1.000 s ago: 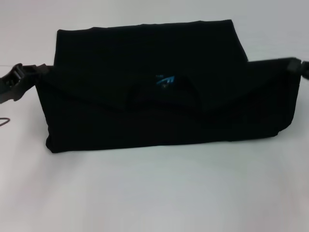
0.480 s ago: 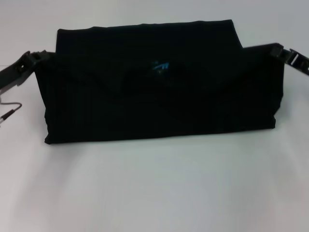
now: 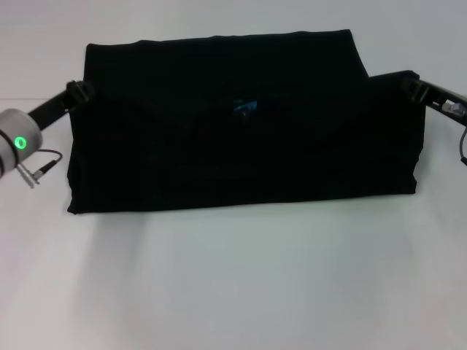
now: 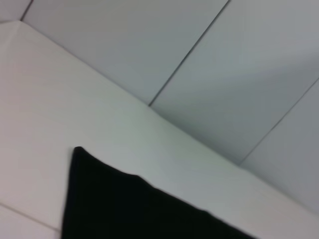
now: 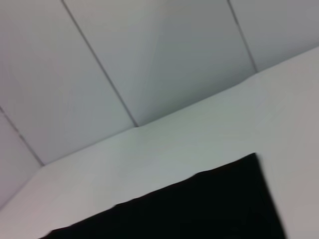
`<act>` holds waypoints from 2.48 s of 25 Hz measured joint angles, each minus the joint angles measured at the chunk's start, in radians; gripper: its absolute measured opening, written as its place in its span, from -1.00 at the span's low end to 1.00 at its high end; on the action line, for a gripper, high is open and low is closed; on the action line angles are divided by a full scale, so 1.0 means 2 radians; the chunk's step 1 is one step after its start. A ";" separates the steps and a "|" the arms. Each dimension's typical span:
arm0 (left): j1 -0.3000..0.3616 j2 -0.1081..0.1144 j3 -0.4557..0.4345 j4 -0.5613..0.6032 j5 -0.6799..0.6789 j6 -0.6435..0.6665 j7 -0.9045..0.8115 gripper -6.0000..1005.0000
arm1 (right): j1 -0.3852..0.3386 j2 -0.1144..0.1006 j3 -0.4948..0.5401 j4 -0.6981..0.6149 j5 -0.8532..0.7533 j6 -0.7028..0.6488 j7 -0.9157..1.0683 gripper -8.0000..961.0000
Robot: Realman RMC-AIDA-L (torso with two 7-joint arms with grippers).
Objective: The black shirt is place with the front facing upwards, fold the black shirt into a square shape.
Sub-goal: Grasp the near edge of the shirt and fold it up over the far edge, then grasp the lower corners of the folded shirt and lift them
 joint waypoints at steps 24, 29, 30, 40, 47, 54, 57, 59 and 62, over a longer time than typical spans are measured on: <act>0.012 -0.030 -0.001 -0.023 -0.131 -0.027 0.171 -0.52 | 0.008 0.001 0.001 0.056 0.092 0.059 -0.140 -0.31; 0.044 -0.011 0.028 -0.023 -0.131 0.033 0.095 -0.24 | -0.020 -0.003 -0.022 0.051 0.086 -0.039 -0.138 0.15; 0.052 -0.004 0.047 -0.024 -0.129 0.044 0.067 -0.16 | -0.028 -0.005 -0.035 0.047 0.086 -0.068 -0.138 0.24; 0.112 0.082 0.219 0.013 -0.038 0.169 -0.193 0.30 | -0.096 -0.010 -0.201 -0.012 0.034 -0.272 -0.139 0.60; 0.112 0.083 0.217 0.042 0.065 0.155 -0.211 0.30 | -0.097 -0.001 -0.234 -0.011 -0.017 -0.297 -0.155 0.59; 0.109 0.080 0.222 0.041 0.078 0.126 -0.205 0.29 | -0.097 0.000 -0.242 -0.005 -0.017 -0.296 -0.160 0.59; 0.108 0.079 0.229 0.039 0.078 0.127 -0.203 0.29 | -0.097 0.000 -0.240 -0.003 -0.016 -0.294 -0.160 0.59; 0.108 0.078 0.237 0.039 0.079 0.126 -0.204 0.29 | -0.097 0.000 -0.240 -0.003 -0.016 -0.294 -0.161 0.59; 0.108 0.074 0.242 0.038 0.079 0.124 -0.204 0.29 | -0.096 0.000 -0.241 -0.002 -0.016 -0.294 -0.161 0.59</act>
